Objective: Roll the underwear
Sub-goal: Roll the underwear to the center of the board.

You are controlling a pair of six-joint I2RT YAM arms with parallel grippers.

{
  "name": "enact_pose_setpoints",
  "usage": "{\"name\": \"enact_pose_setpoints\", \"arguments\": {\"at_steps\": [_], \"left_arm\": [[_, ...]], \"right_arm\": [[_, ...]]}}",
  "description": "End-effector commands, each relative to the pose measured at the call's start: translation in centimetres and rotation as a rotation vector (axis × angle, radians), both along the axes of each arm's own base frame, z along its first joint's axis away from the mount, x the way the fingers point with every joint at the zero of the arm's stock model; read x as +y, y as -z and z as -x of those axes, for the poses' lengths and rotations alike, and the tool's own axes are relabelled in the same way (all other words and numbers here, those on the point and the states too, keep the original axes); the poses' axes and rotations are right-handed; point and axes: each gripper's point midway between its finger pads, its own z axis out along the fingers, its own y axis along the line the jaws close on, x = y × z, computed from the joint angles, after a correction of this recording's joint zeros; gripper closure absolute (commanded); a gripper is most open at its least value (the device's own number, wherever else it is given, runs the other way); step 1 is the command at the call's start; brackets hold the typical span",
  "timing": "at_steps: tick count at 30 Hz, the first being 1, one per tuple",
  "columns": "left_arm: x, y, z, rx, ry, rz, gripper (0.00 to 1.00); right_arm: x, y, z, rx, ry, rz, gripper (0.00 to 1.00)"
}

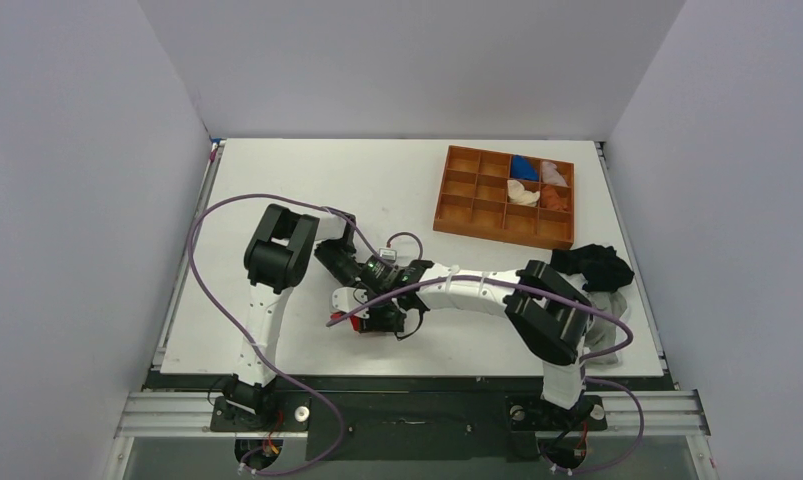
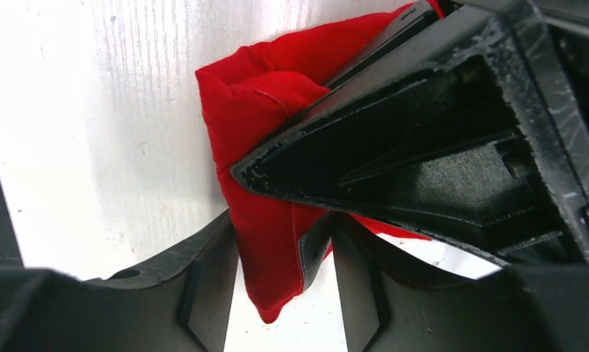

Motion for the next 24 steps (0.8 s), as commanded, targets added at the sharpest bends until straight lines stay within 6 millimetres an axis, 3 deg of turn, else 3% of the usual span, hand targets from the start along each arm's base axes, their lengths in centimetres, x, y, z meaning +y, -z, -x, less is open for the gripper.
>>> {"name": "enact_pose_setpoints", "arguments": {"at_steps": [1,7,9,13,15,24], "left_arm": [[0.0,-0.2,-0.4,-0.018,-0.009,0.029,1.00],[-0.1,-0.1,-0.5,-0.016,-0.010,0.027,1.00],[0.0,-0.1,-0.5,-0.019,-0.011,0.023,0.94],[0.0,0.1,-0.9,-0.046,-0.013,-0.004,0.81],[0.1,0.0,-1.1,-0.069,-0.018,-0.026,0.67],[0.7,-0.8,-2.8,-0.138,-0.051,-0.087,0.52]], "right_arm": [[1.7,-0.8,-0.9,-0.039,-0.019,-0.036,0.59],[1.6,-0.3,-0.3,-0.013,-0.033,-0.010,0.91],[1.4,-0.2,0.1,0.000,-0.035,-0.001,1.00],[0.9,-0.3,1.0,0.027,-0.020,0.017,1.00],[0.5,-0.3,1.3,0.033,-0.006,0.028,1.00],[-0.9,0.4,3.1,0.079,0.062,0.075,1.00]]}}
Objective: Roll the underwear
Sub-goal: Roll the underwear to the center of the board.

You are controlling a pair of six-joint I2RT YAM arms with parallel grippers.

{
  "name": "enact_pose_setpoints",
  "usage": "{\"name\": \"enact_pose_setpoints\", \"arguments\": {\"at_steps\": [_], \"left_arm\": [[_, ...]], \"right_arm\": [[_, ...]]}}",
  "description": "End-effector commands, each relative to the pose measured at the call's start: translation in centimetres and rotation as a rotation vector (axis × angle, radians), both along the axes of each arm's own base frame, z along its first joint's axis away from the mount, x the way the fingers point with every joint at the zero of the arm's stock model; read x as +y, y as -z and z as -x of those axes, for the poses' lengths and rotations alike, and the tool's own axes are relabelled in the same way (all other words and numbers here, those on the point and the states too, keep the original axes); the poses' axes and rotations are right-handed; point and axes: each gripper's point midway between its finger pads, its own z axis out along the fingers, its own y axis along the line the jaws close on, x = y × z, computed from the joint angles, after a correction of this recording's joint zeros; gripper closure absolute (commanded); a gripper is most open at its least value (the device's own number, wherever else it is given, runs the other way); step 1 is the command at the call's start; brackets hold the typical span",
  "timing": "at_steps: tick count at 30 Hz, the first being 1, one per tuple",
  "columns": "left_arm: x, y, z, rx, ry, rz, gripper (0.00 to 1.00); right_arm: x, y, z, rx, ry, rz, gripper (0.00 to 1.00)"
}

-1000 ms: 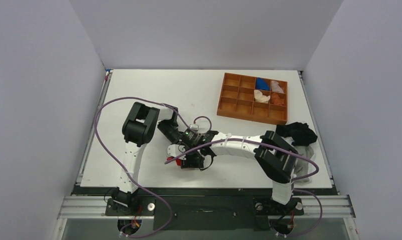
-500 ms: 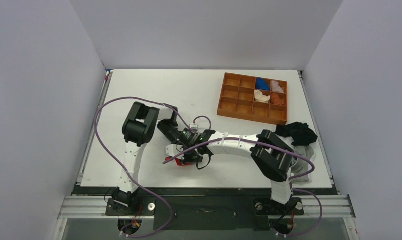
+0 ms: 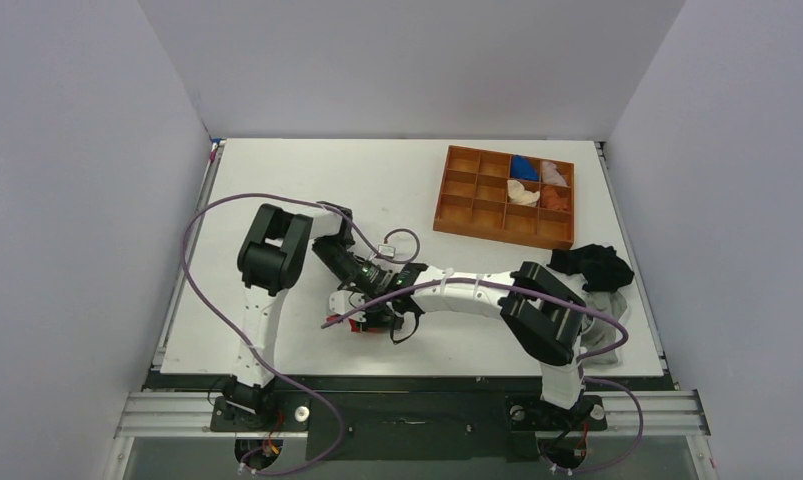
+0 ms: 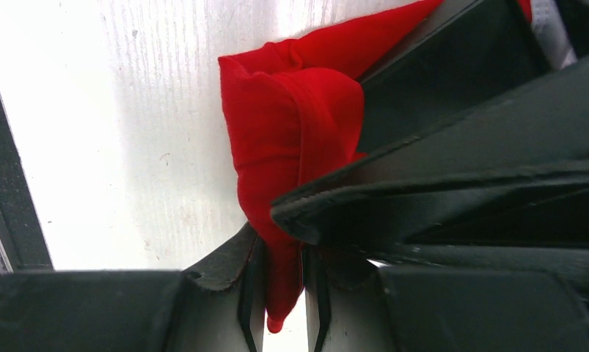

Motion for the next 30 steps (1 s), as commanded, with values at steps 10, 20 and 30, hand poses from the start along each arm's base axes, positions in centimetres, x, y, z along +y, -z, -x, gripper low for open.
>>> {"name": "enact_pose_setpoints", "arguments": {"at_steps": [10,20,30], "left_arm": [[1.1,-1.9,-3.1,-0.191,-0.059,-0.063,0.49],[3.6,-0.8,-5.2,-0.314,-0.141,-0.232,0.49],[2.5,1.5,-7.1,-0.328,-0.151,-0.298,0.49]], "right_arm": [[-1.6,0.2,2.2,0.063,0.107,0.061,1.00],[-1.4,0.3,2.0,0.061,0.130,0.065,1.00],[-1.0,0.1,2.0,0.074,0.119,0.076,1.00]]}}
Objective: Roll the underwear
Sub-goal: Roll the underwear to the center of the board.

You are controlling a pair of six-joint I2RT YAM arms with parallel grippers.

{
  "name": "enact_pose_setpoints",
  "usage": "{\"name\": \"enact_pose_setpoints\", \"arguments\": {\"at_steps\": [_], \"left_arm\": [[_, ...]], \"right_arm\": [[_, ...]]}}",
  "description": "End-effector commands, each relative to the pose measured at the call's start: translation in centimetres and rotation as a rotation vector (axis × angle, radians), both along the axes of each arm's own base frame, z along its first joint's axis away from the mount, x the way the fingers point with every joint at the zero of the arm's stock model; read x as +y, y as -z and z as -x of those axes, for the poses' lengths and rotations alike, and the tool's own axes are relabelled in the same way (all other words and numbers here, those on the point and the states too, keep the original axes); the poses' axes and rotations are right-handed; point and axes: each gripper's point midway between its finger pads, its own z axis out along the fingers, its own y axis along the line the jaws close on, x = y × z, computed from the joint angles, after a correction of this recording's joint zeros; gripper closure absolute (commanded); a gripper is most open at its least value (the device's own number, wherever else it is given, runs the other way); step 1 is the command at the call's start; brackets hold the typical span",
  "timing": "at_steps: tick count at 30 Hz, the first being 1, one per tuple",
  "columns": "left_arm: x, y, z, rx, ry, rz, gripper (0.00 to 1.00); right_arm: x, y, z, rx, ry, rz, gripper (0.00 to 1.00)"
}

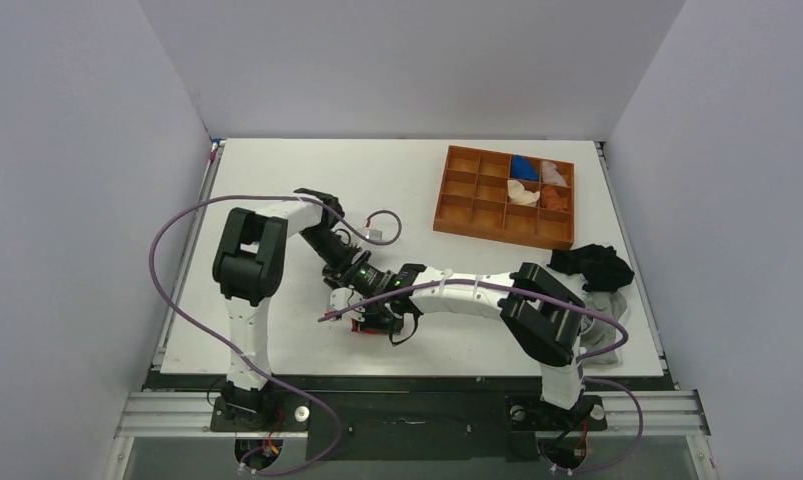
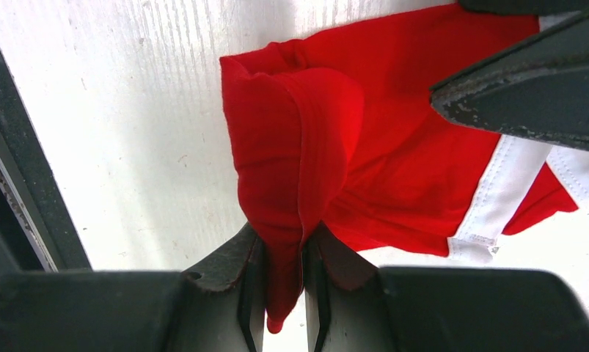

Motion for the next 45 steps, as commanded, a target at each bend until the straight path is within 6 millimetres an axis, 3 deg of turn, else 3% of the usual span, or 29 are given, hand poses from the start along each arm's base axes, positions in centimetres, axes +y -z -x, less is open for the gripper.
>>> {"name": "enact_pose_setpoints", "arguments": {"at_steps": [1,15,24,45], "left_arm": [[-1.1,1.2,-2.1,-0.066,-0.001,-0.031,0.49],[-2.8,2.1,-2.2,-0.088,0.035,-0.069,0.49],[-2.7,2.1,-2.5,-0.108,0.025,-0.084,0.50],[-0.9,0.5,-4.3,-0.269,0.036,-0.179,0.43]], "right_arm": [[-0.5,0.0,0.9,0.029,-0.008,0.055,1.00],[0.2,-0.8,0.8,0.082,-0.111,0.105,1.00],[-0.7,0.5,2.2,0.291,-0.127,0.094,1.00],[-2.0,2.6,2.1,0.556,-0.059,0.083,1.00]]}}
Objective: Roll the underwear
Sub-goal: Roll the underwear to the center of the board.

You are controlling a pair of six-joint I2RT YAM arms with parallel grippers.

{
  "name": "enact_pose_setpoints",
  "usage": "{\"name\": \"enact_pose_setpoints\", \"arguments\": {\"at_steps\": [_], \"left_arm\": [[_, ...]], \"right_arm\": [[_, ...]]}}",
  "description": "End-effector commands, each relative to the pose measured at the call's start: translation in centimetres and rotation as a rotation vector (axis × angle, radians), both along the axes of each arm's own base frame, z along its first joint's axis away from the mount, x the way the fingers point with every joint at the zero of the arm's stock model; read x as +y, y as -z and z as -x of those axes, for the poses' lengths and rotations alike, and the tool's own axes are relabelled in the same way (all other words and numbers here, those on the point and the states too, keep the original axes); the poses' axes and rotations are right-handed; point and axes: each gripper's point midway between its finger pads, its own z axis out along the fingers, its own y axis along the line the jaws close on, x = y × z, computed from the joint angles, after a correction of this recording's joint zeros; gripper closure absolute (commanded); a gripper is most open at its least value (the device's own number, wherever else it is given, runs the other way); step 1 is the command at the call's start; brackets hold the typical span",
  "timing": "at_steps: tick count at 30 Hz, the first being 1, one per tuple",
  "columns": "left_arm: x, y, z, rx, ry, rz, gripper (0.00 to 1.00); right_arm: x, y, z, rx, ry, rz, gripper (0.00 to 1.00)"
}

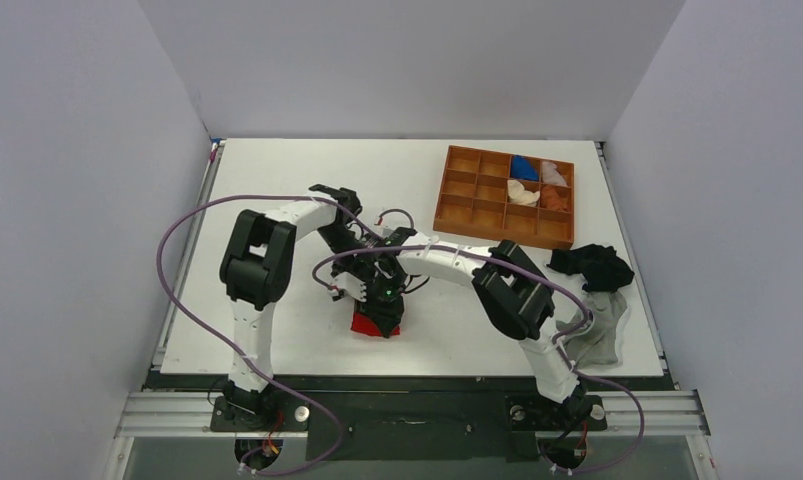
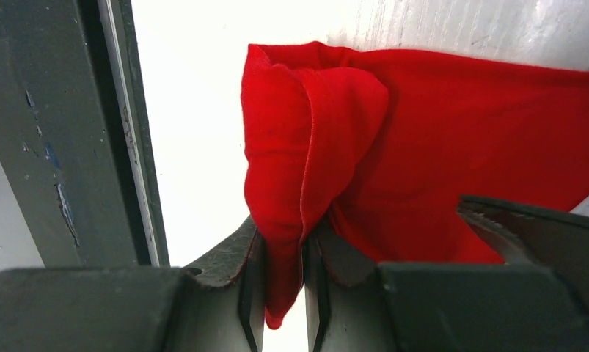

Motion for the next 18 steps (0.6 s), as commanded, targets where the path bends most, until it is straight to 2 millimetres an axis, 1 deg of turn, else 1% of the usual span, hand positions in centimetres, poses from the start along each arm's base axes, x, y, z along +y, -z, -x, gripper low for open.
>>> {"name": "enact_pose_setpoints", "arguments": {"at_steps": [1,2,3,5,13,15,18], "left_arm": [[1.3,0.2,-3.3,-0.219,0.049,-0.055,0.41],[1.4,-0.1,-3.4,-0.234,0.050,-0.057,0.40],[1.7,-0.1,-3.4,-0.240,0.051,-0.066,0.35],[2.0,-0.2,-3.5,-0.258,0.050,-0.079,0.31],[3.8,-0.6,-3.8,-0.304,0.044,-0.133,0.29],[4.5,-0.5,-4.2,-0.331,0.034,-0.161,0.29],[6.1,-0.3,-4.8,-0.370,0.008,-0.232,0.28]], "right_arm": [[-2.1,2.8,1.0,0.085,0.008,0.099,1.00],[-2.2,2.8,0.9,0.089,0.014,0.097,1.00],[-2.3,2.9,0.9,0.092,0.018,0.099,1.00],[-2.4,3.0,0.9,0.101,0.027,0.103,1.00],[-2.7,3.5,0.5,0.119,0.063,0.117,1.00],[-2.7,3.7,0.4,0.123,0.071,0.120,1.00],[-2.7,3.8,0.4,0.130,0.077,0.125,1.00]]}}
